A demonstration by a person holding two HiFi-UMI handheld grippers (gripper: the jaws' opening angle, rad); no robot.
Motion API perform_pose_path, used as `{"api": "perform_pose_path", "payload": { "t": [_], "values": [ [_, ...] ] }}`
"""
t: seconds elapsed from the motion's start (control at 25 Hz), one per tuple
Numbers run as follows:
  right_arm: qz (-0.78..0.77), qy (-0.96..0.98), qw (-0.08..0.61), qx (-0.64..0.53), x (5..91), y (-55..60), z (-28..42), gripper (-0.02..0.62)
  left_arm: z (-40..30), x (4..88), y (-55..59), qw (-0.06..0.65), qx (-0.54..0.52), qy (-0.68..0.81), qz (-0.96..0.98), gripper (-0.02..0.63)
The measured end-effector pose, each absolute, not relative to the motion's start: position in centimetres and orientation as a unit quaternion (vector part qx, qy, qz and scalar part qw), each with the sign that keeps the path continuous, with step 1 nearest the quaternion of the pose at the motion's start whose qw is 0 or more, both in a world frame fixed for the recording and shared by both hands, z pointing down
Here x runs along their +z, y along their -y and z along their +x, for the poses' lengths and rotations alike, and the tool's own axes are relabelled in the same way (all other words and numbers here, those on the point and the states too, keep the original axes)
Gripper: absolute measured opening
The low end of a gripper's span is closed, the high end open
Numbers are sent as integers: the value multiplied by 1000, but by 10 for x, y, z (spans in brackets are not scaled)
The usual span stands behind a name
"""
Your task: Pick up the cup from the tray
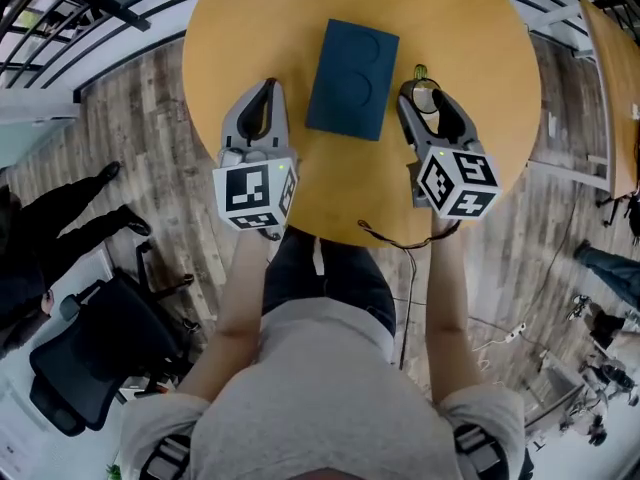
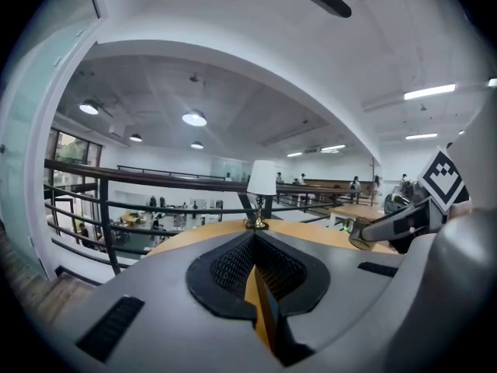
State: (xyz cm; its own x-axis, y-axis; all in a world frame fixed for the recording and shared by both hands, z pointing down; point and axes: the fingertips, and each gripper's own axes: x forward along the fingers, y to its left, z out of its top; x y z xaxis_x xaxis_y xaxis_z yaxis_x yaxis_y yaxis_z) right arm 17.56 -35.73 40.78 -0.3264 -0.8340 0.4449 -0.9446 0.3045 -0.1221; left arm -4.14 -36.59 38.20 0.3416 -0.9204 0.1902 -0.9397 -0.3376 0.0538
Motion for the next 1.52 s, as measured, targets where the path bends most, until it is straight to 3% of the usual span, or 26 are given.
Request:
{"api": "perform_pose_path", "payload": {
  "t": [0.84,1.52],
  "values": [
    [565,746,234,264,566,287,198,268,-18,390,346,68,87,557,823,6],
    [560,749,241,259,583,292,194,268,-23,393,344,69,94,572,812,6]
  ]
}}
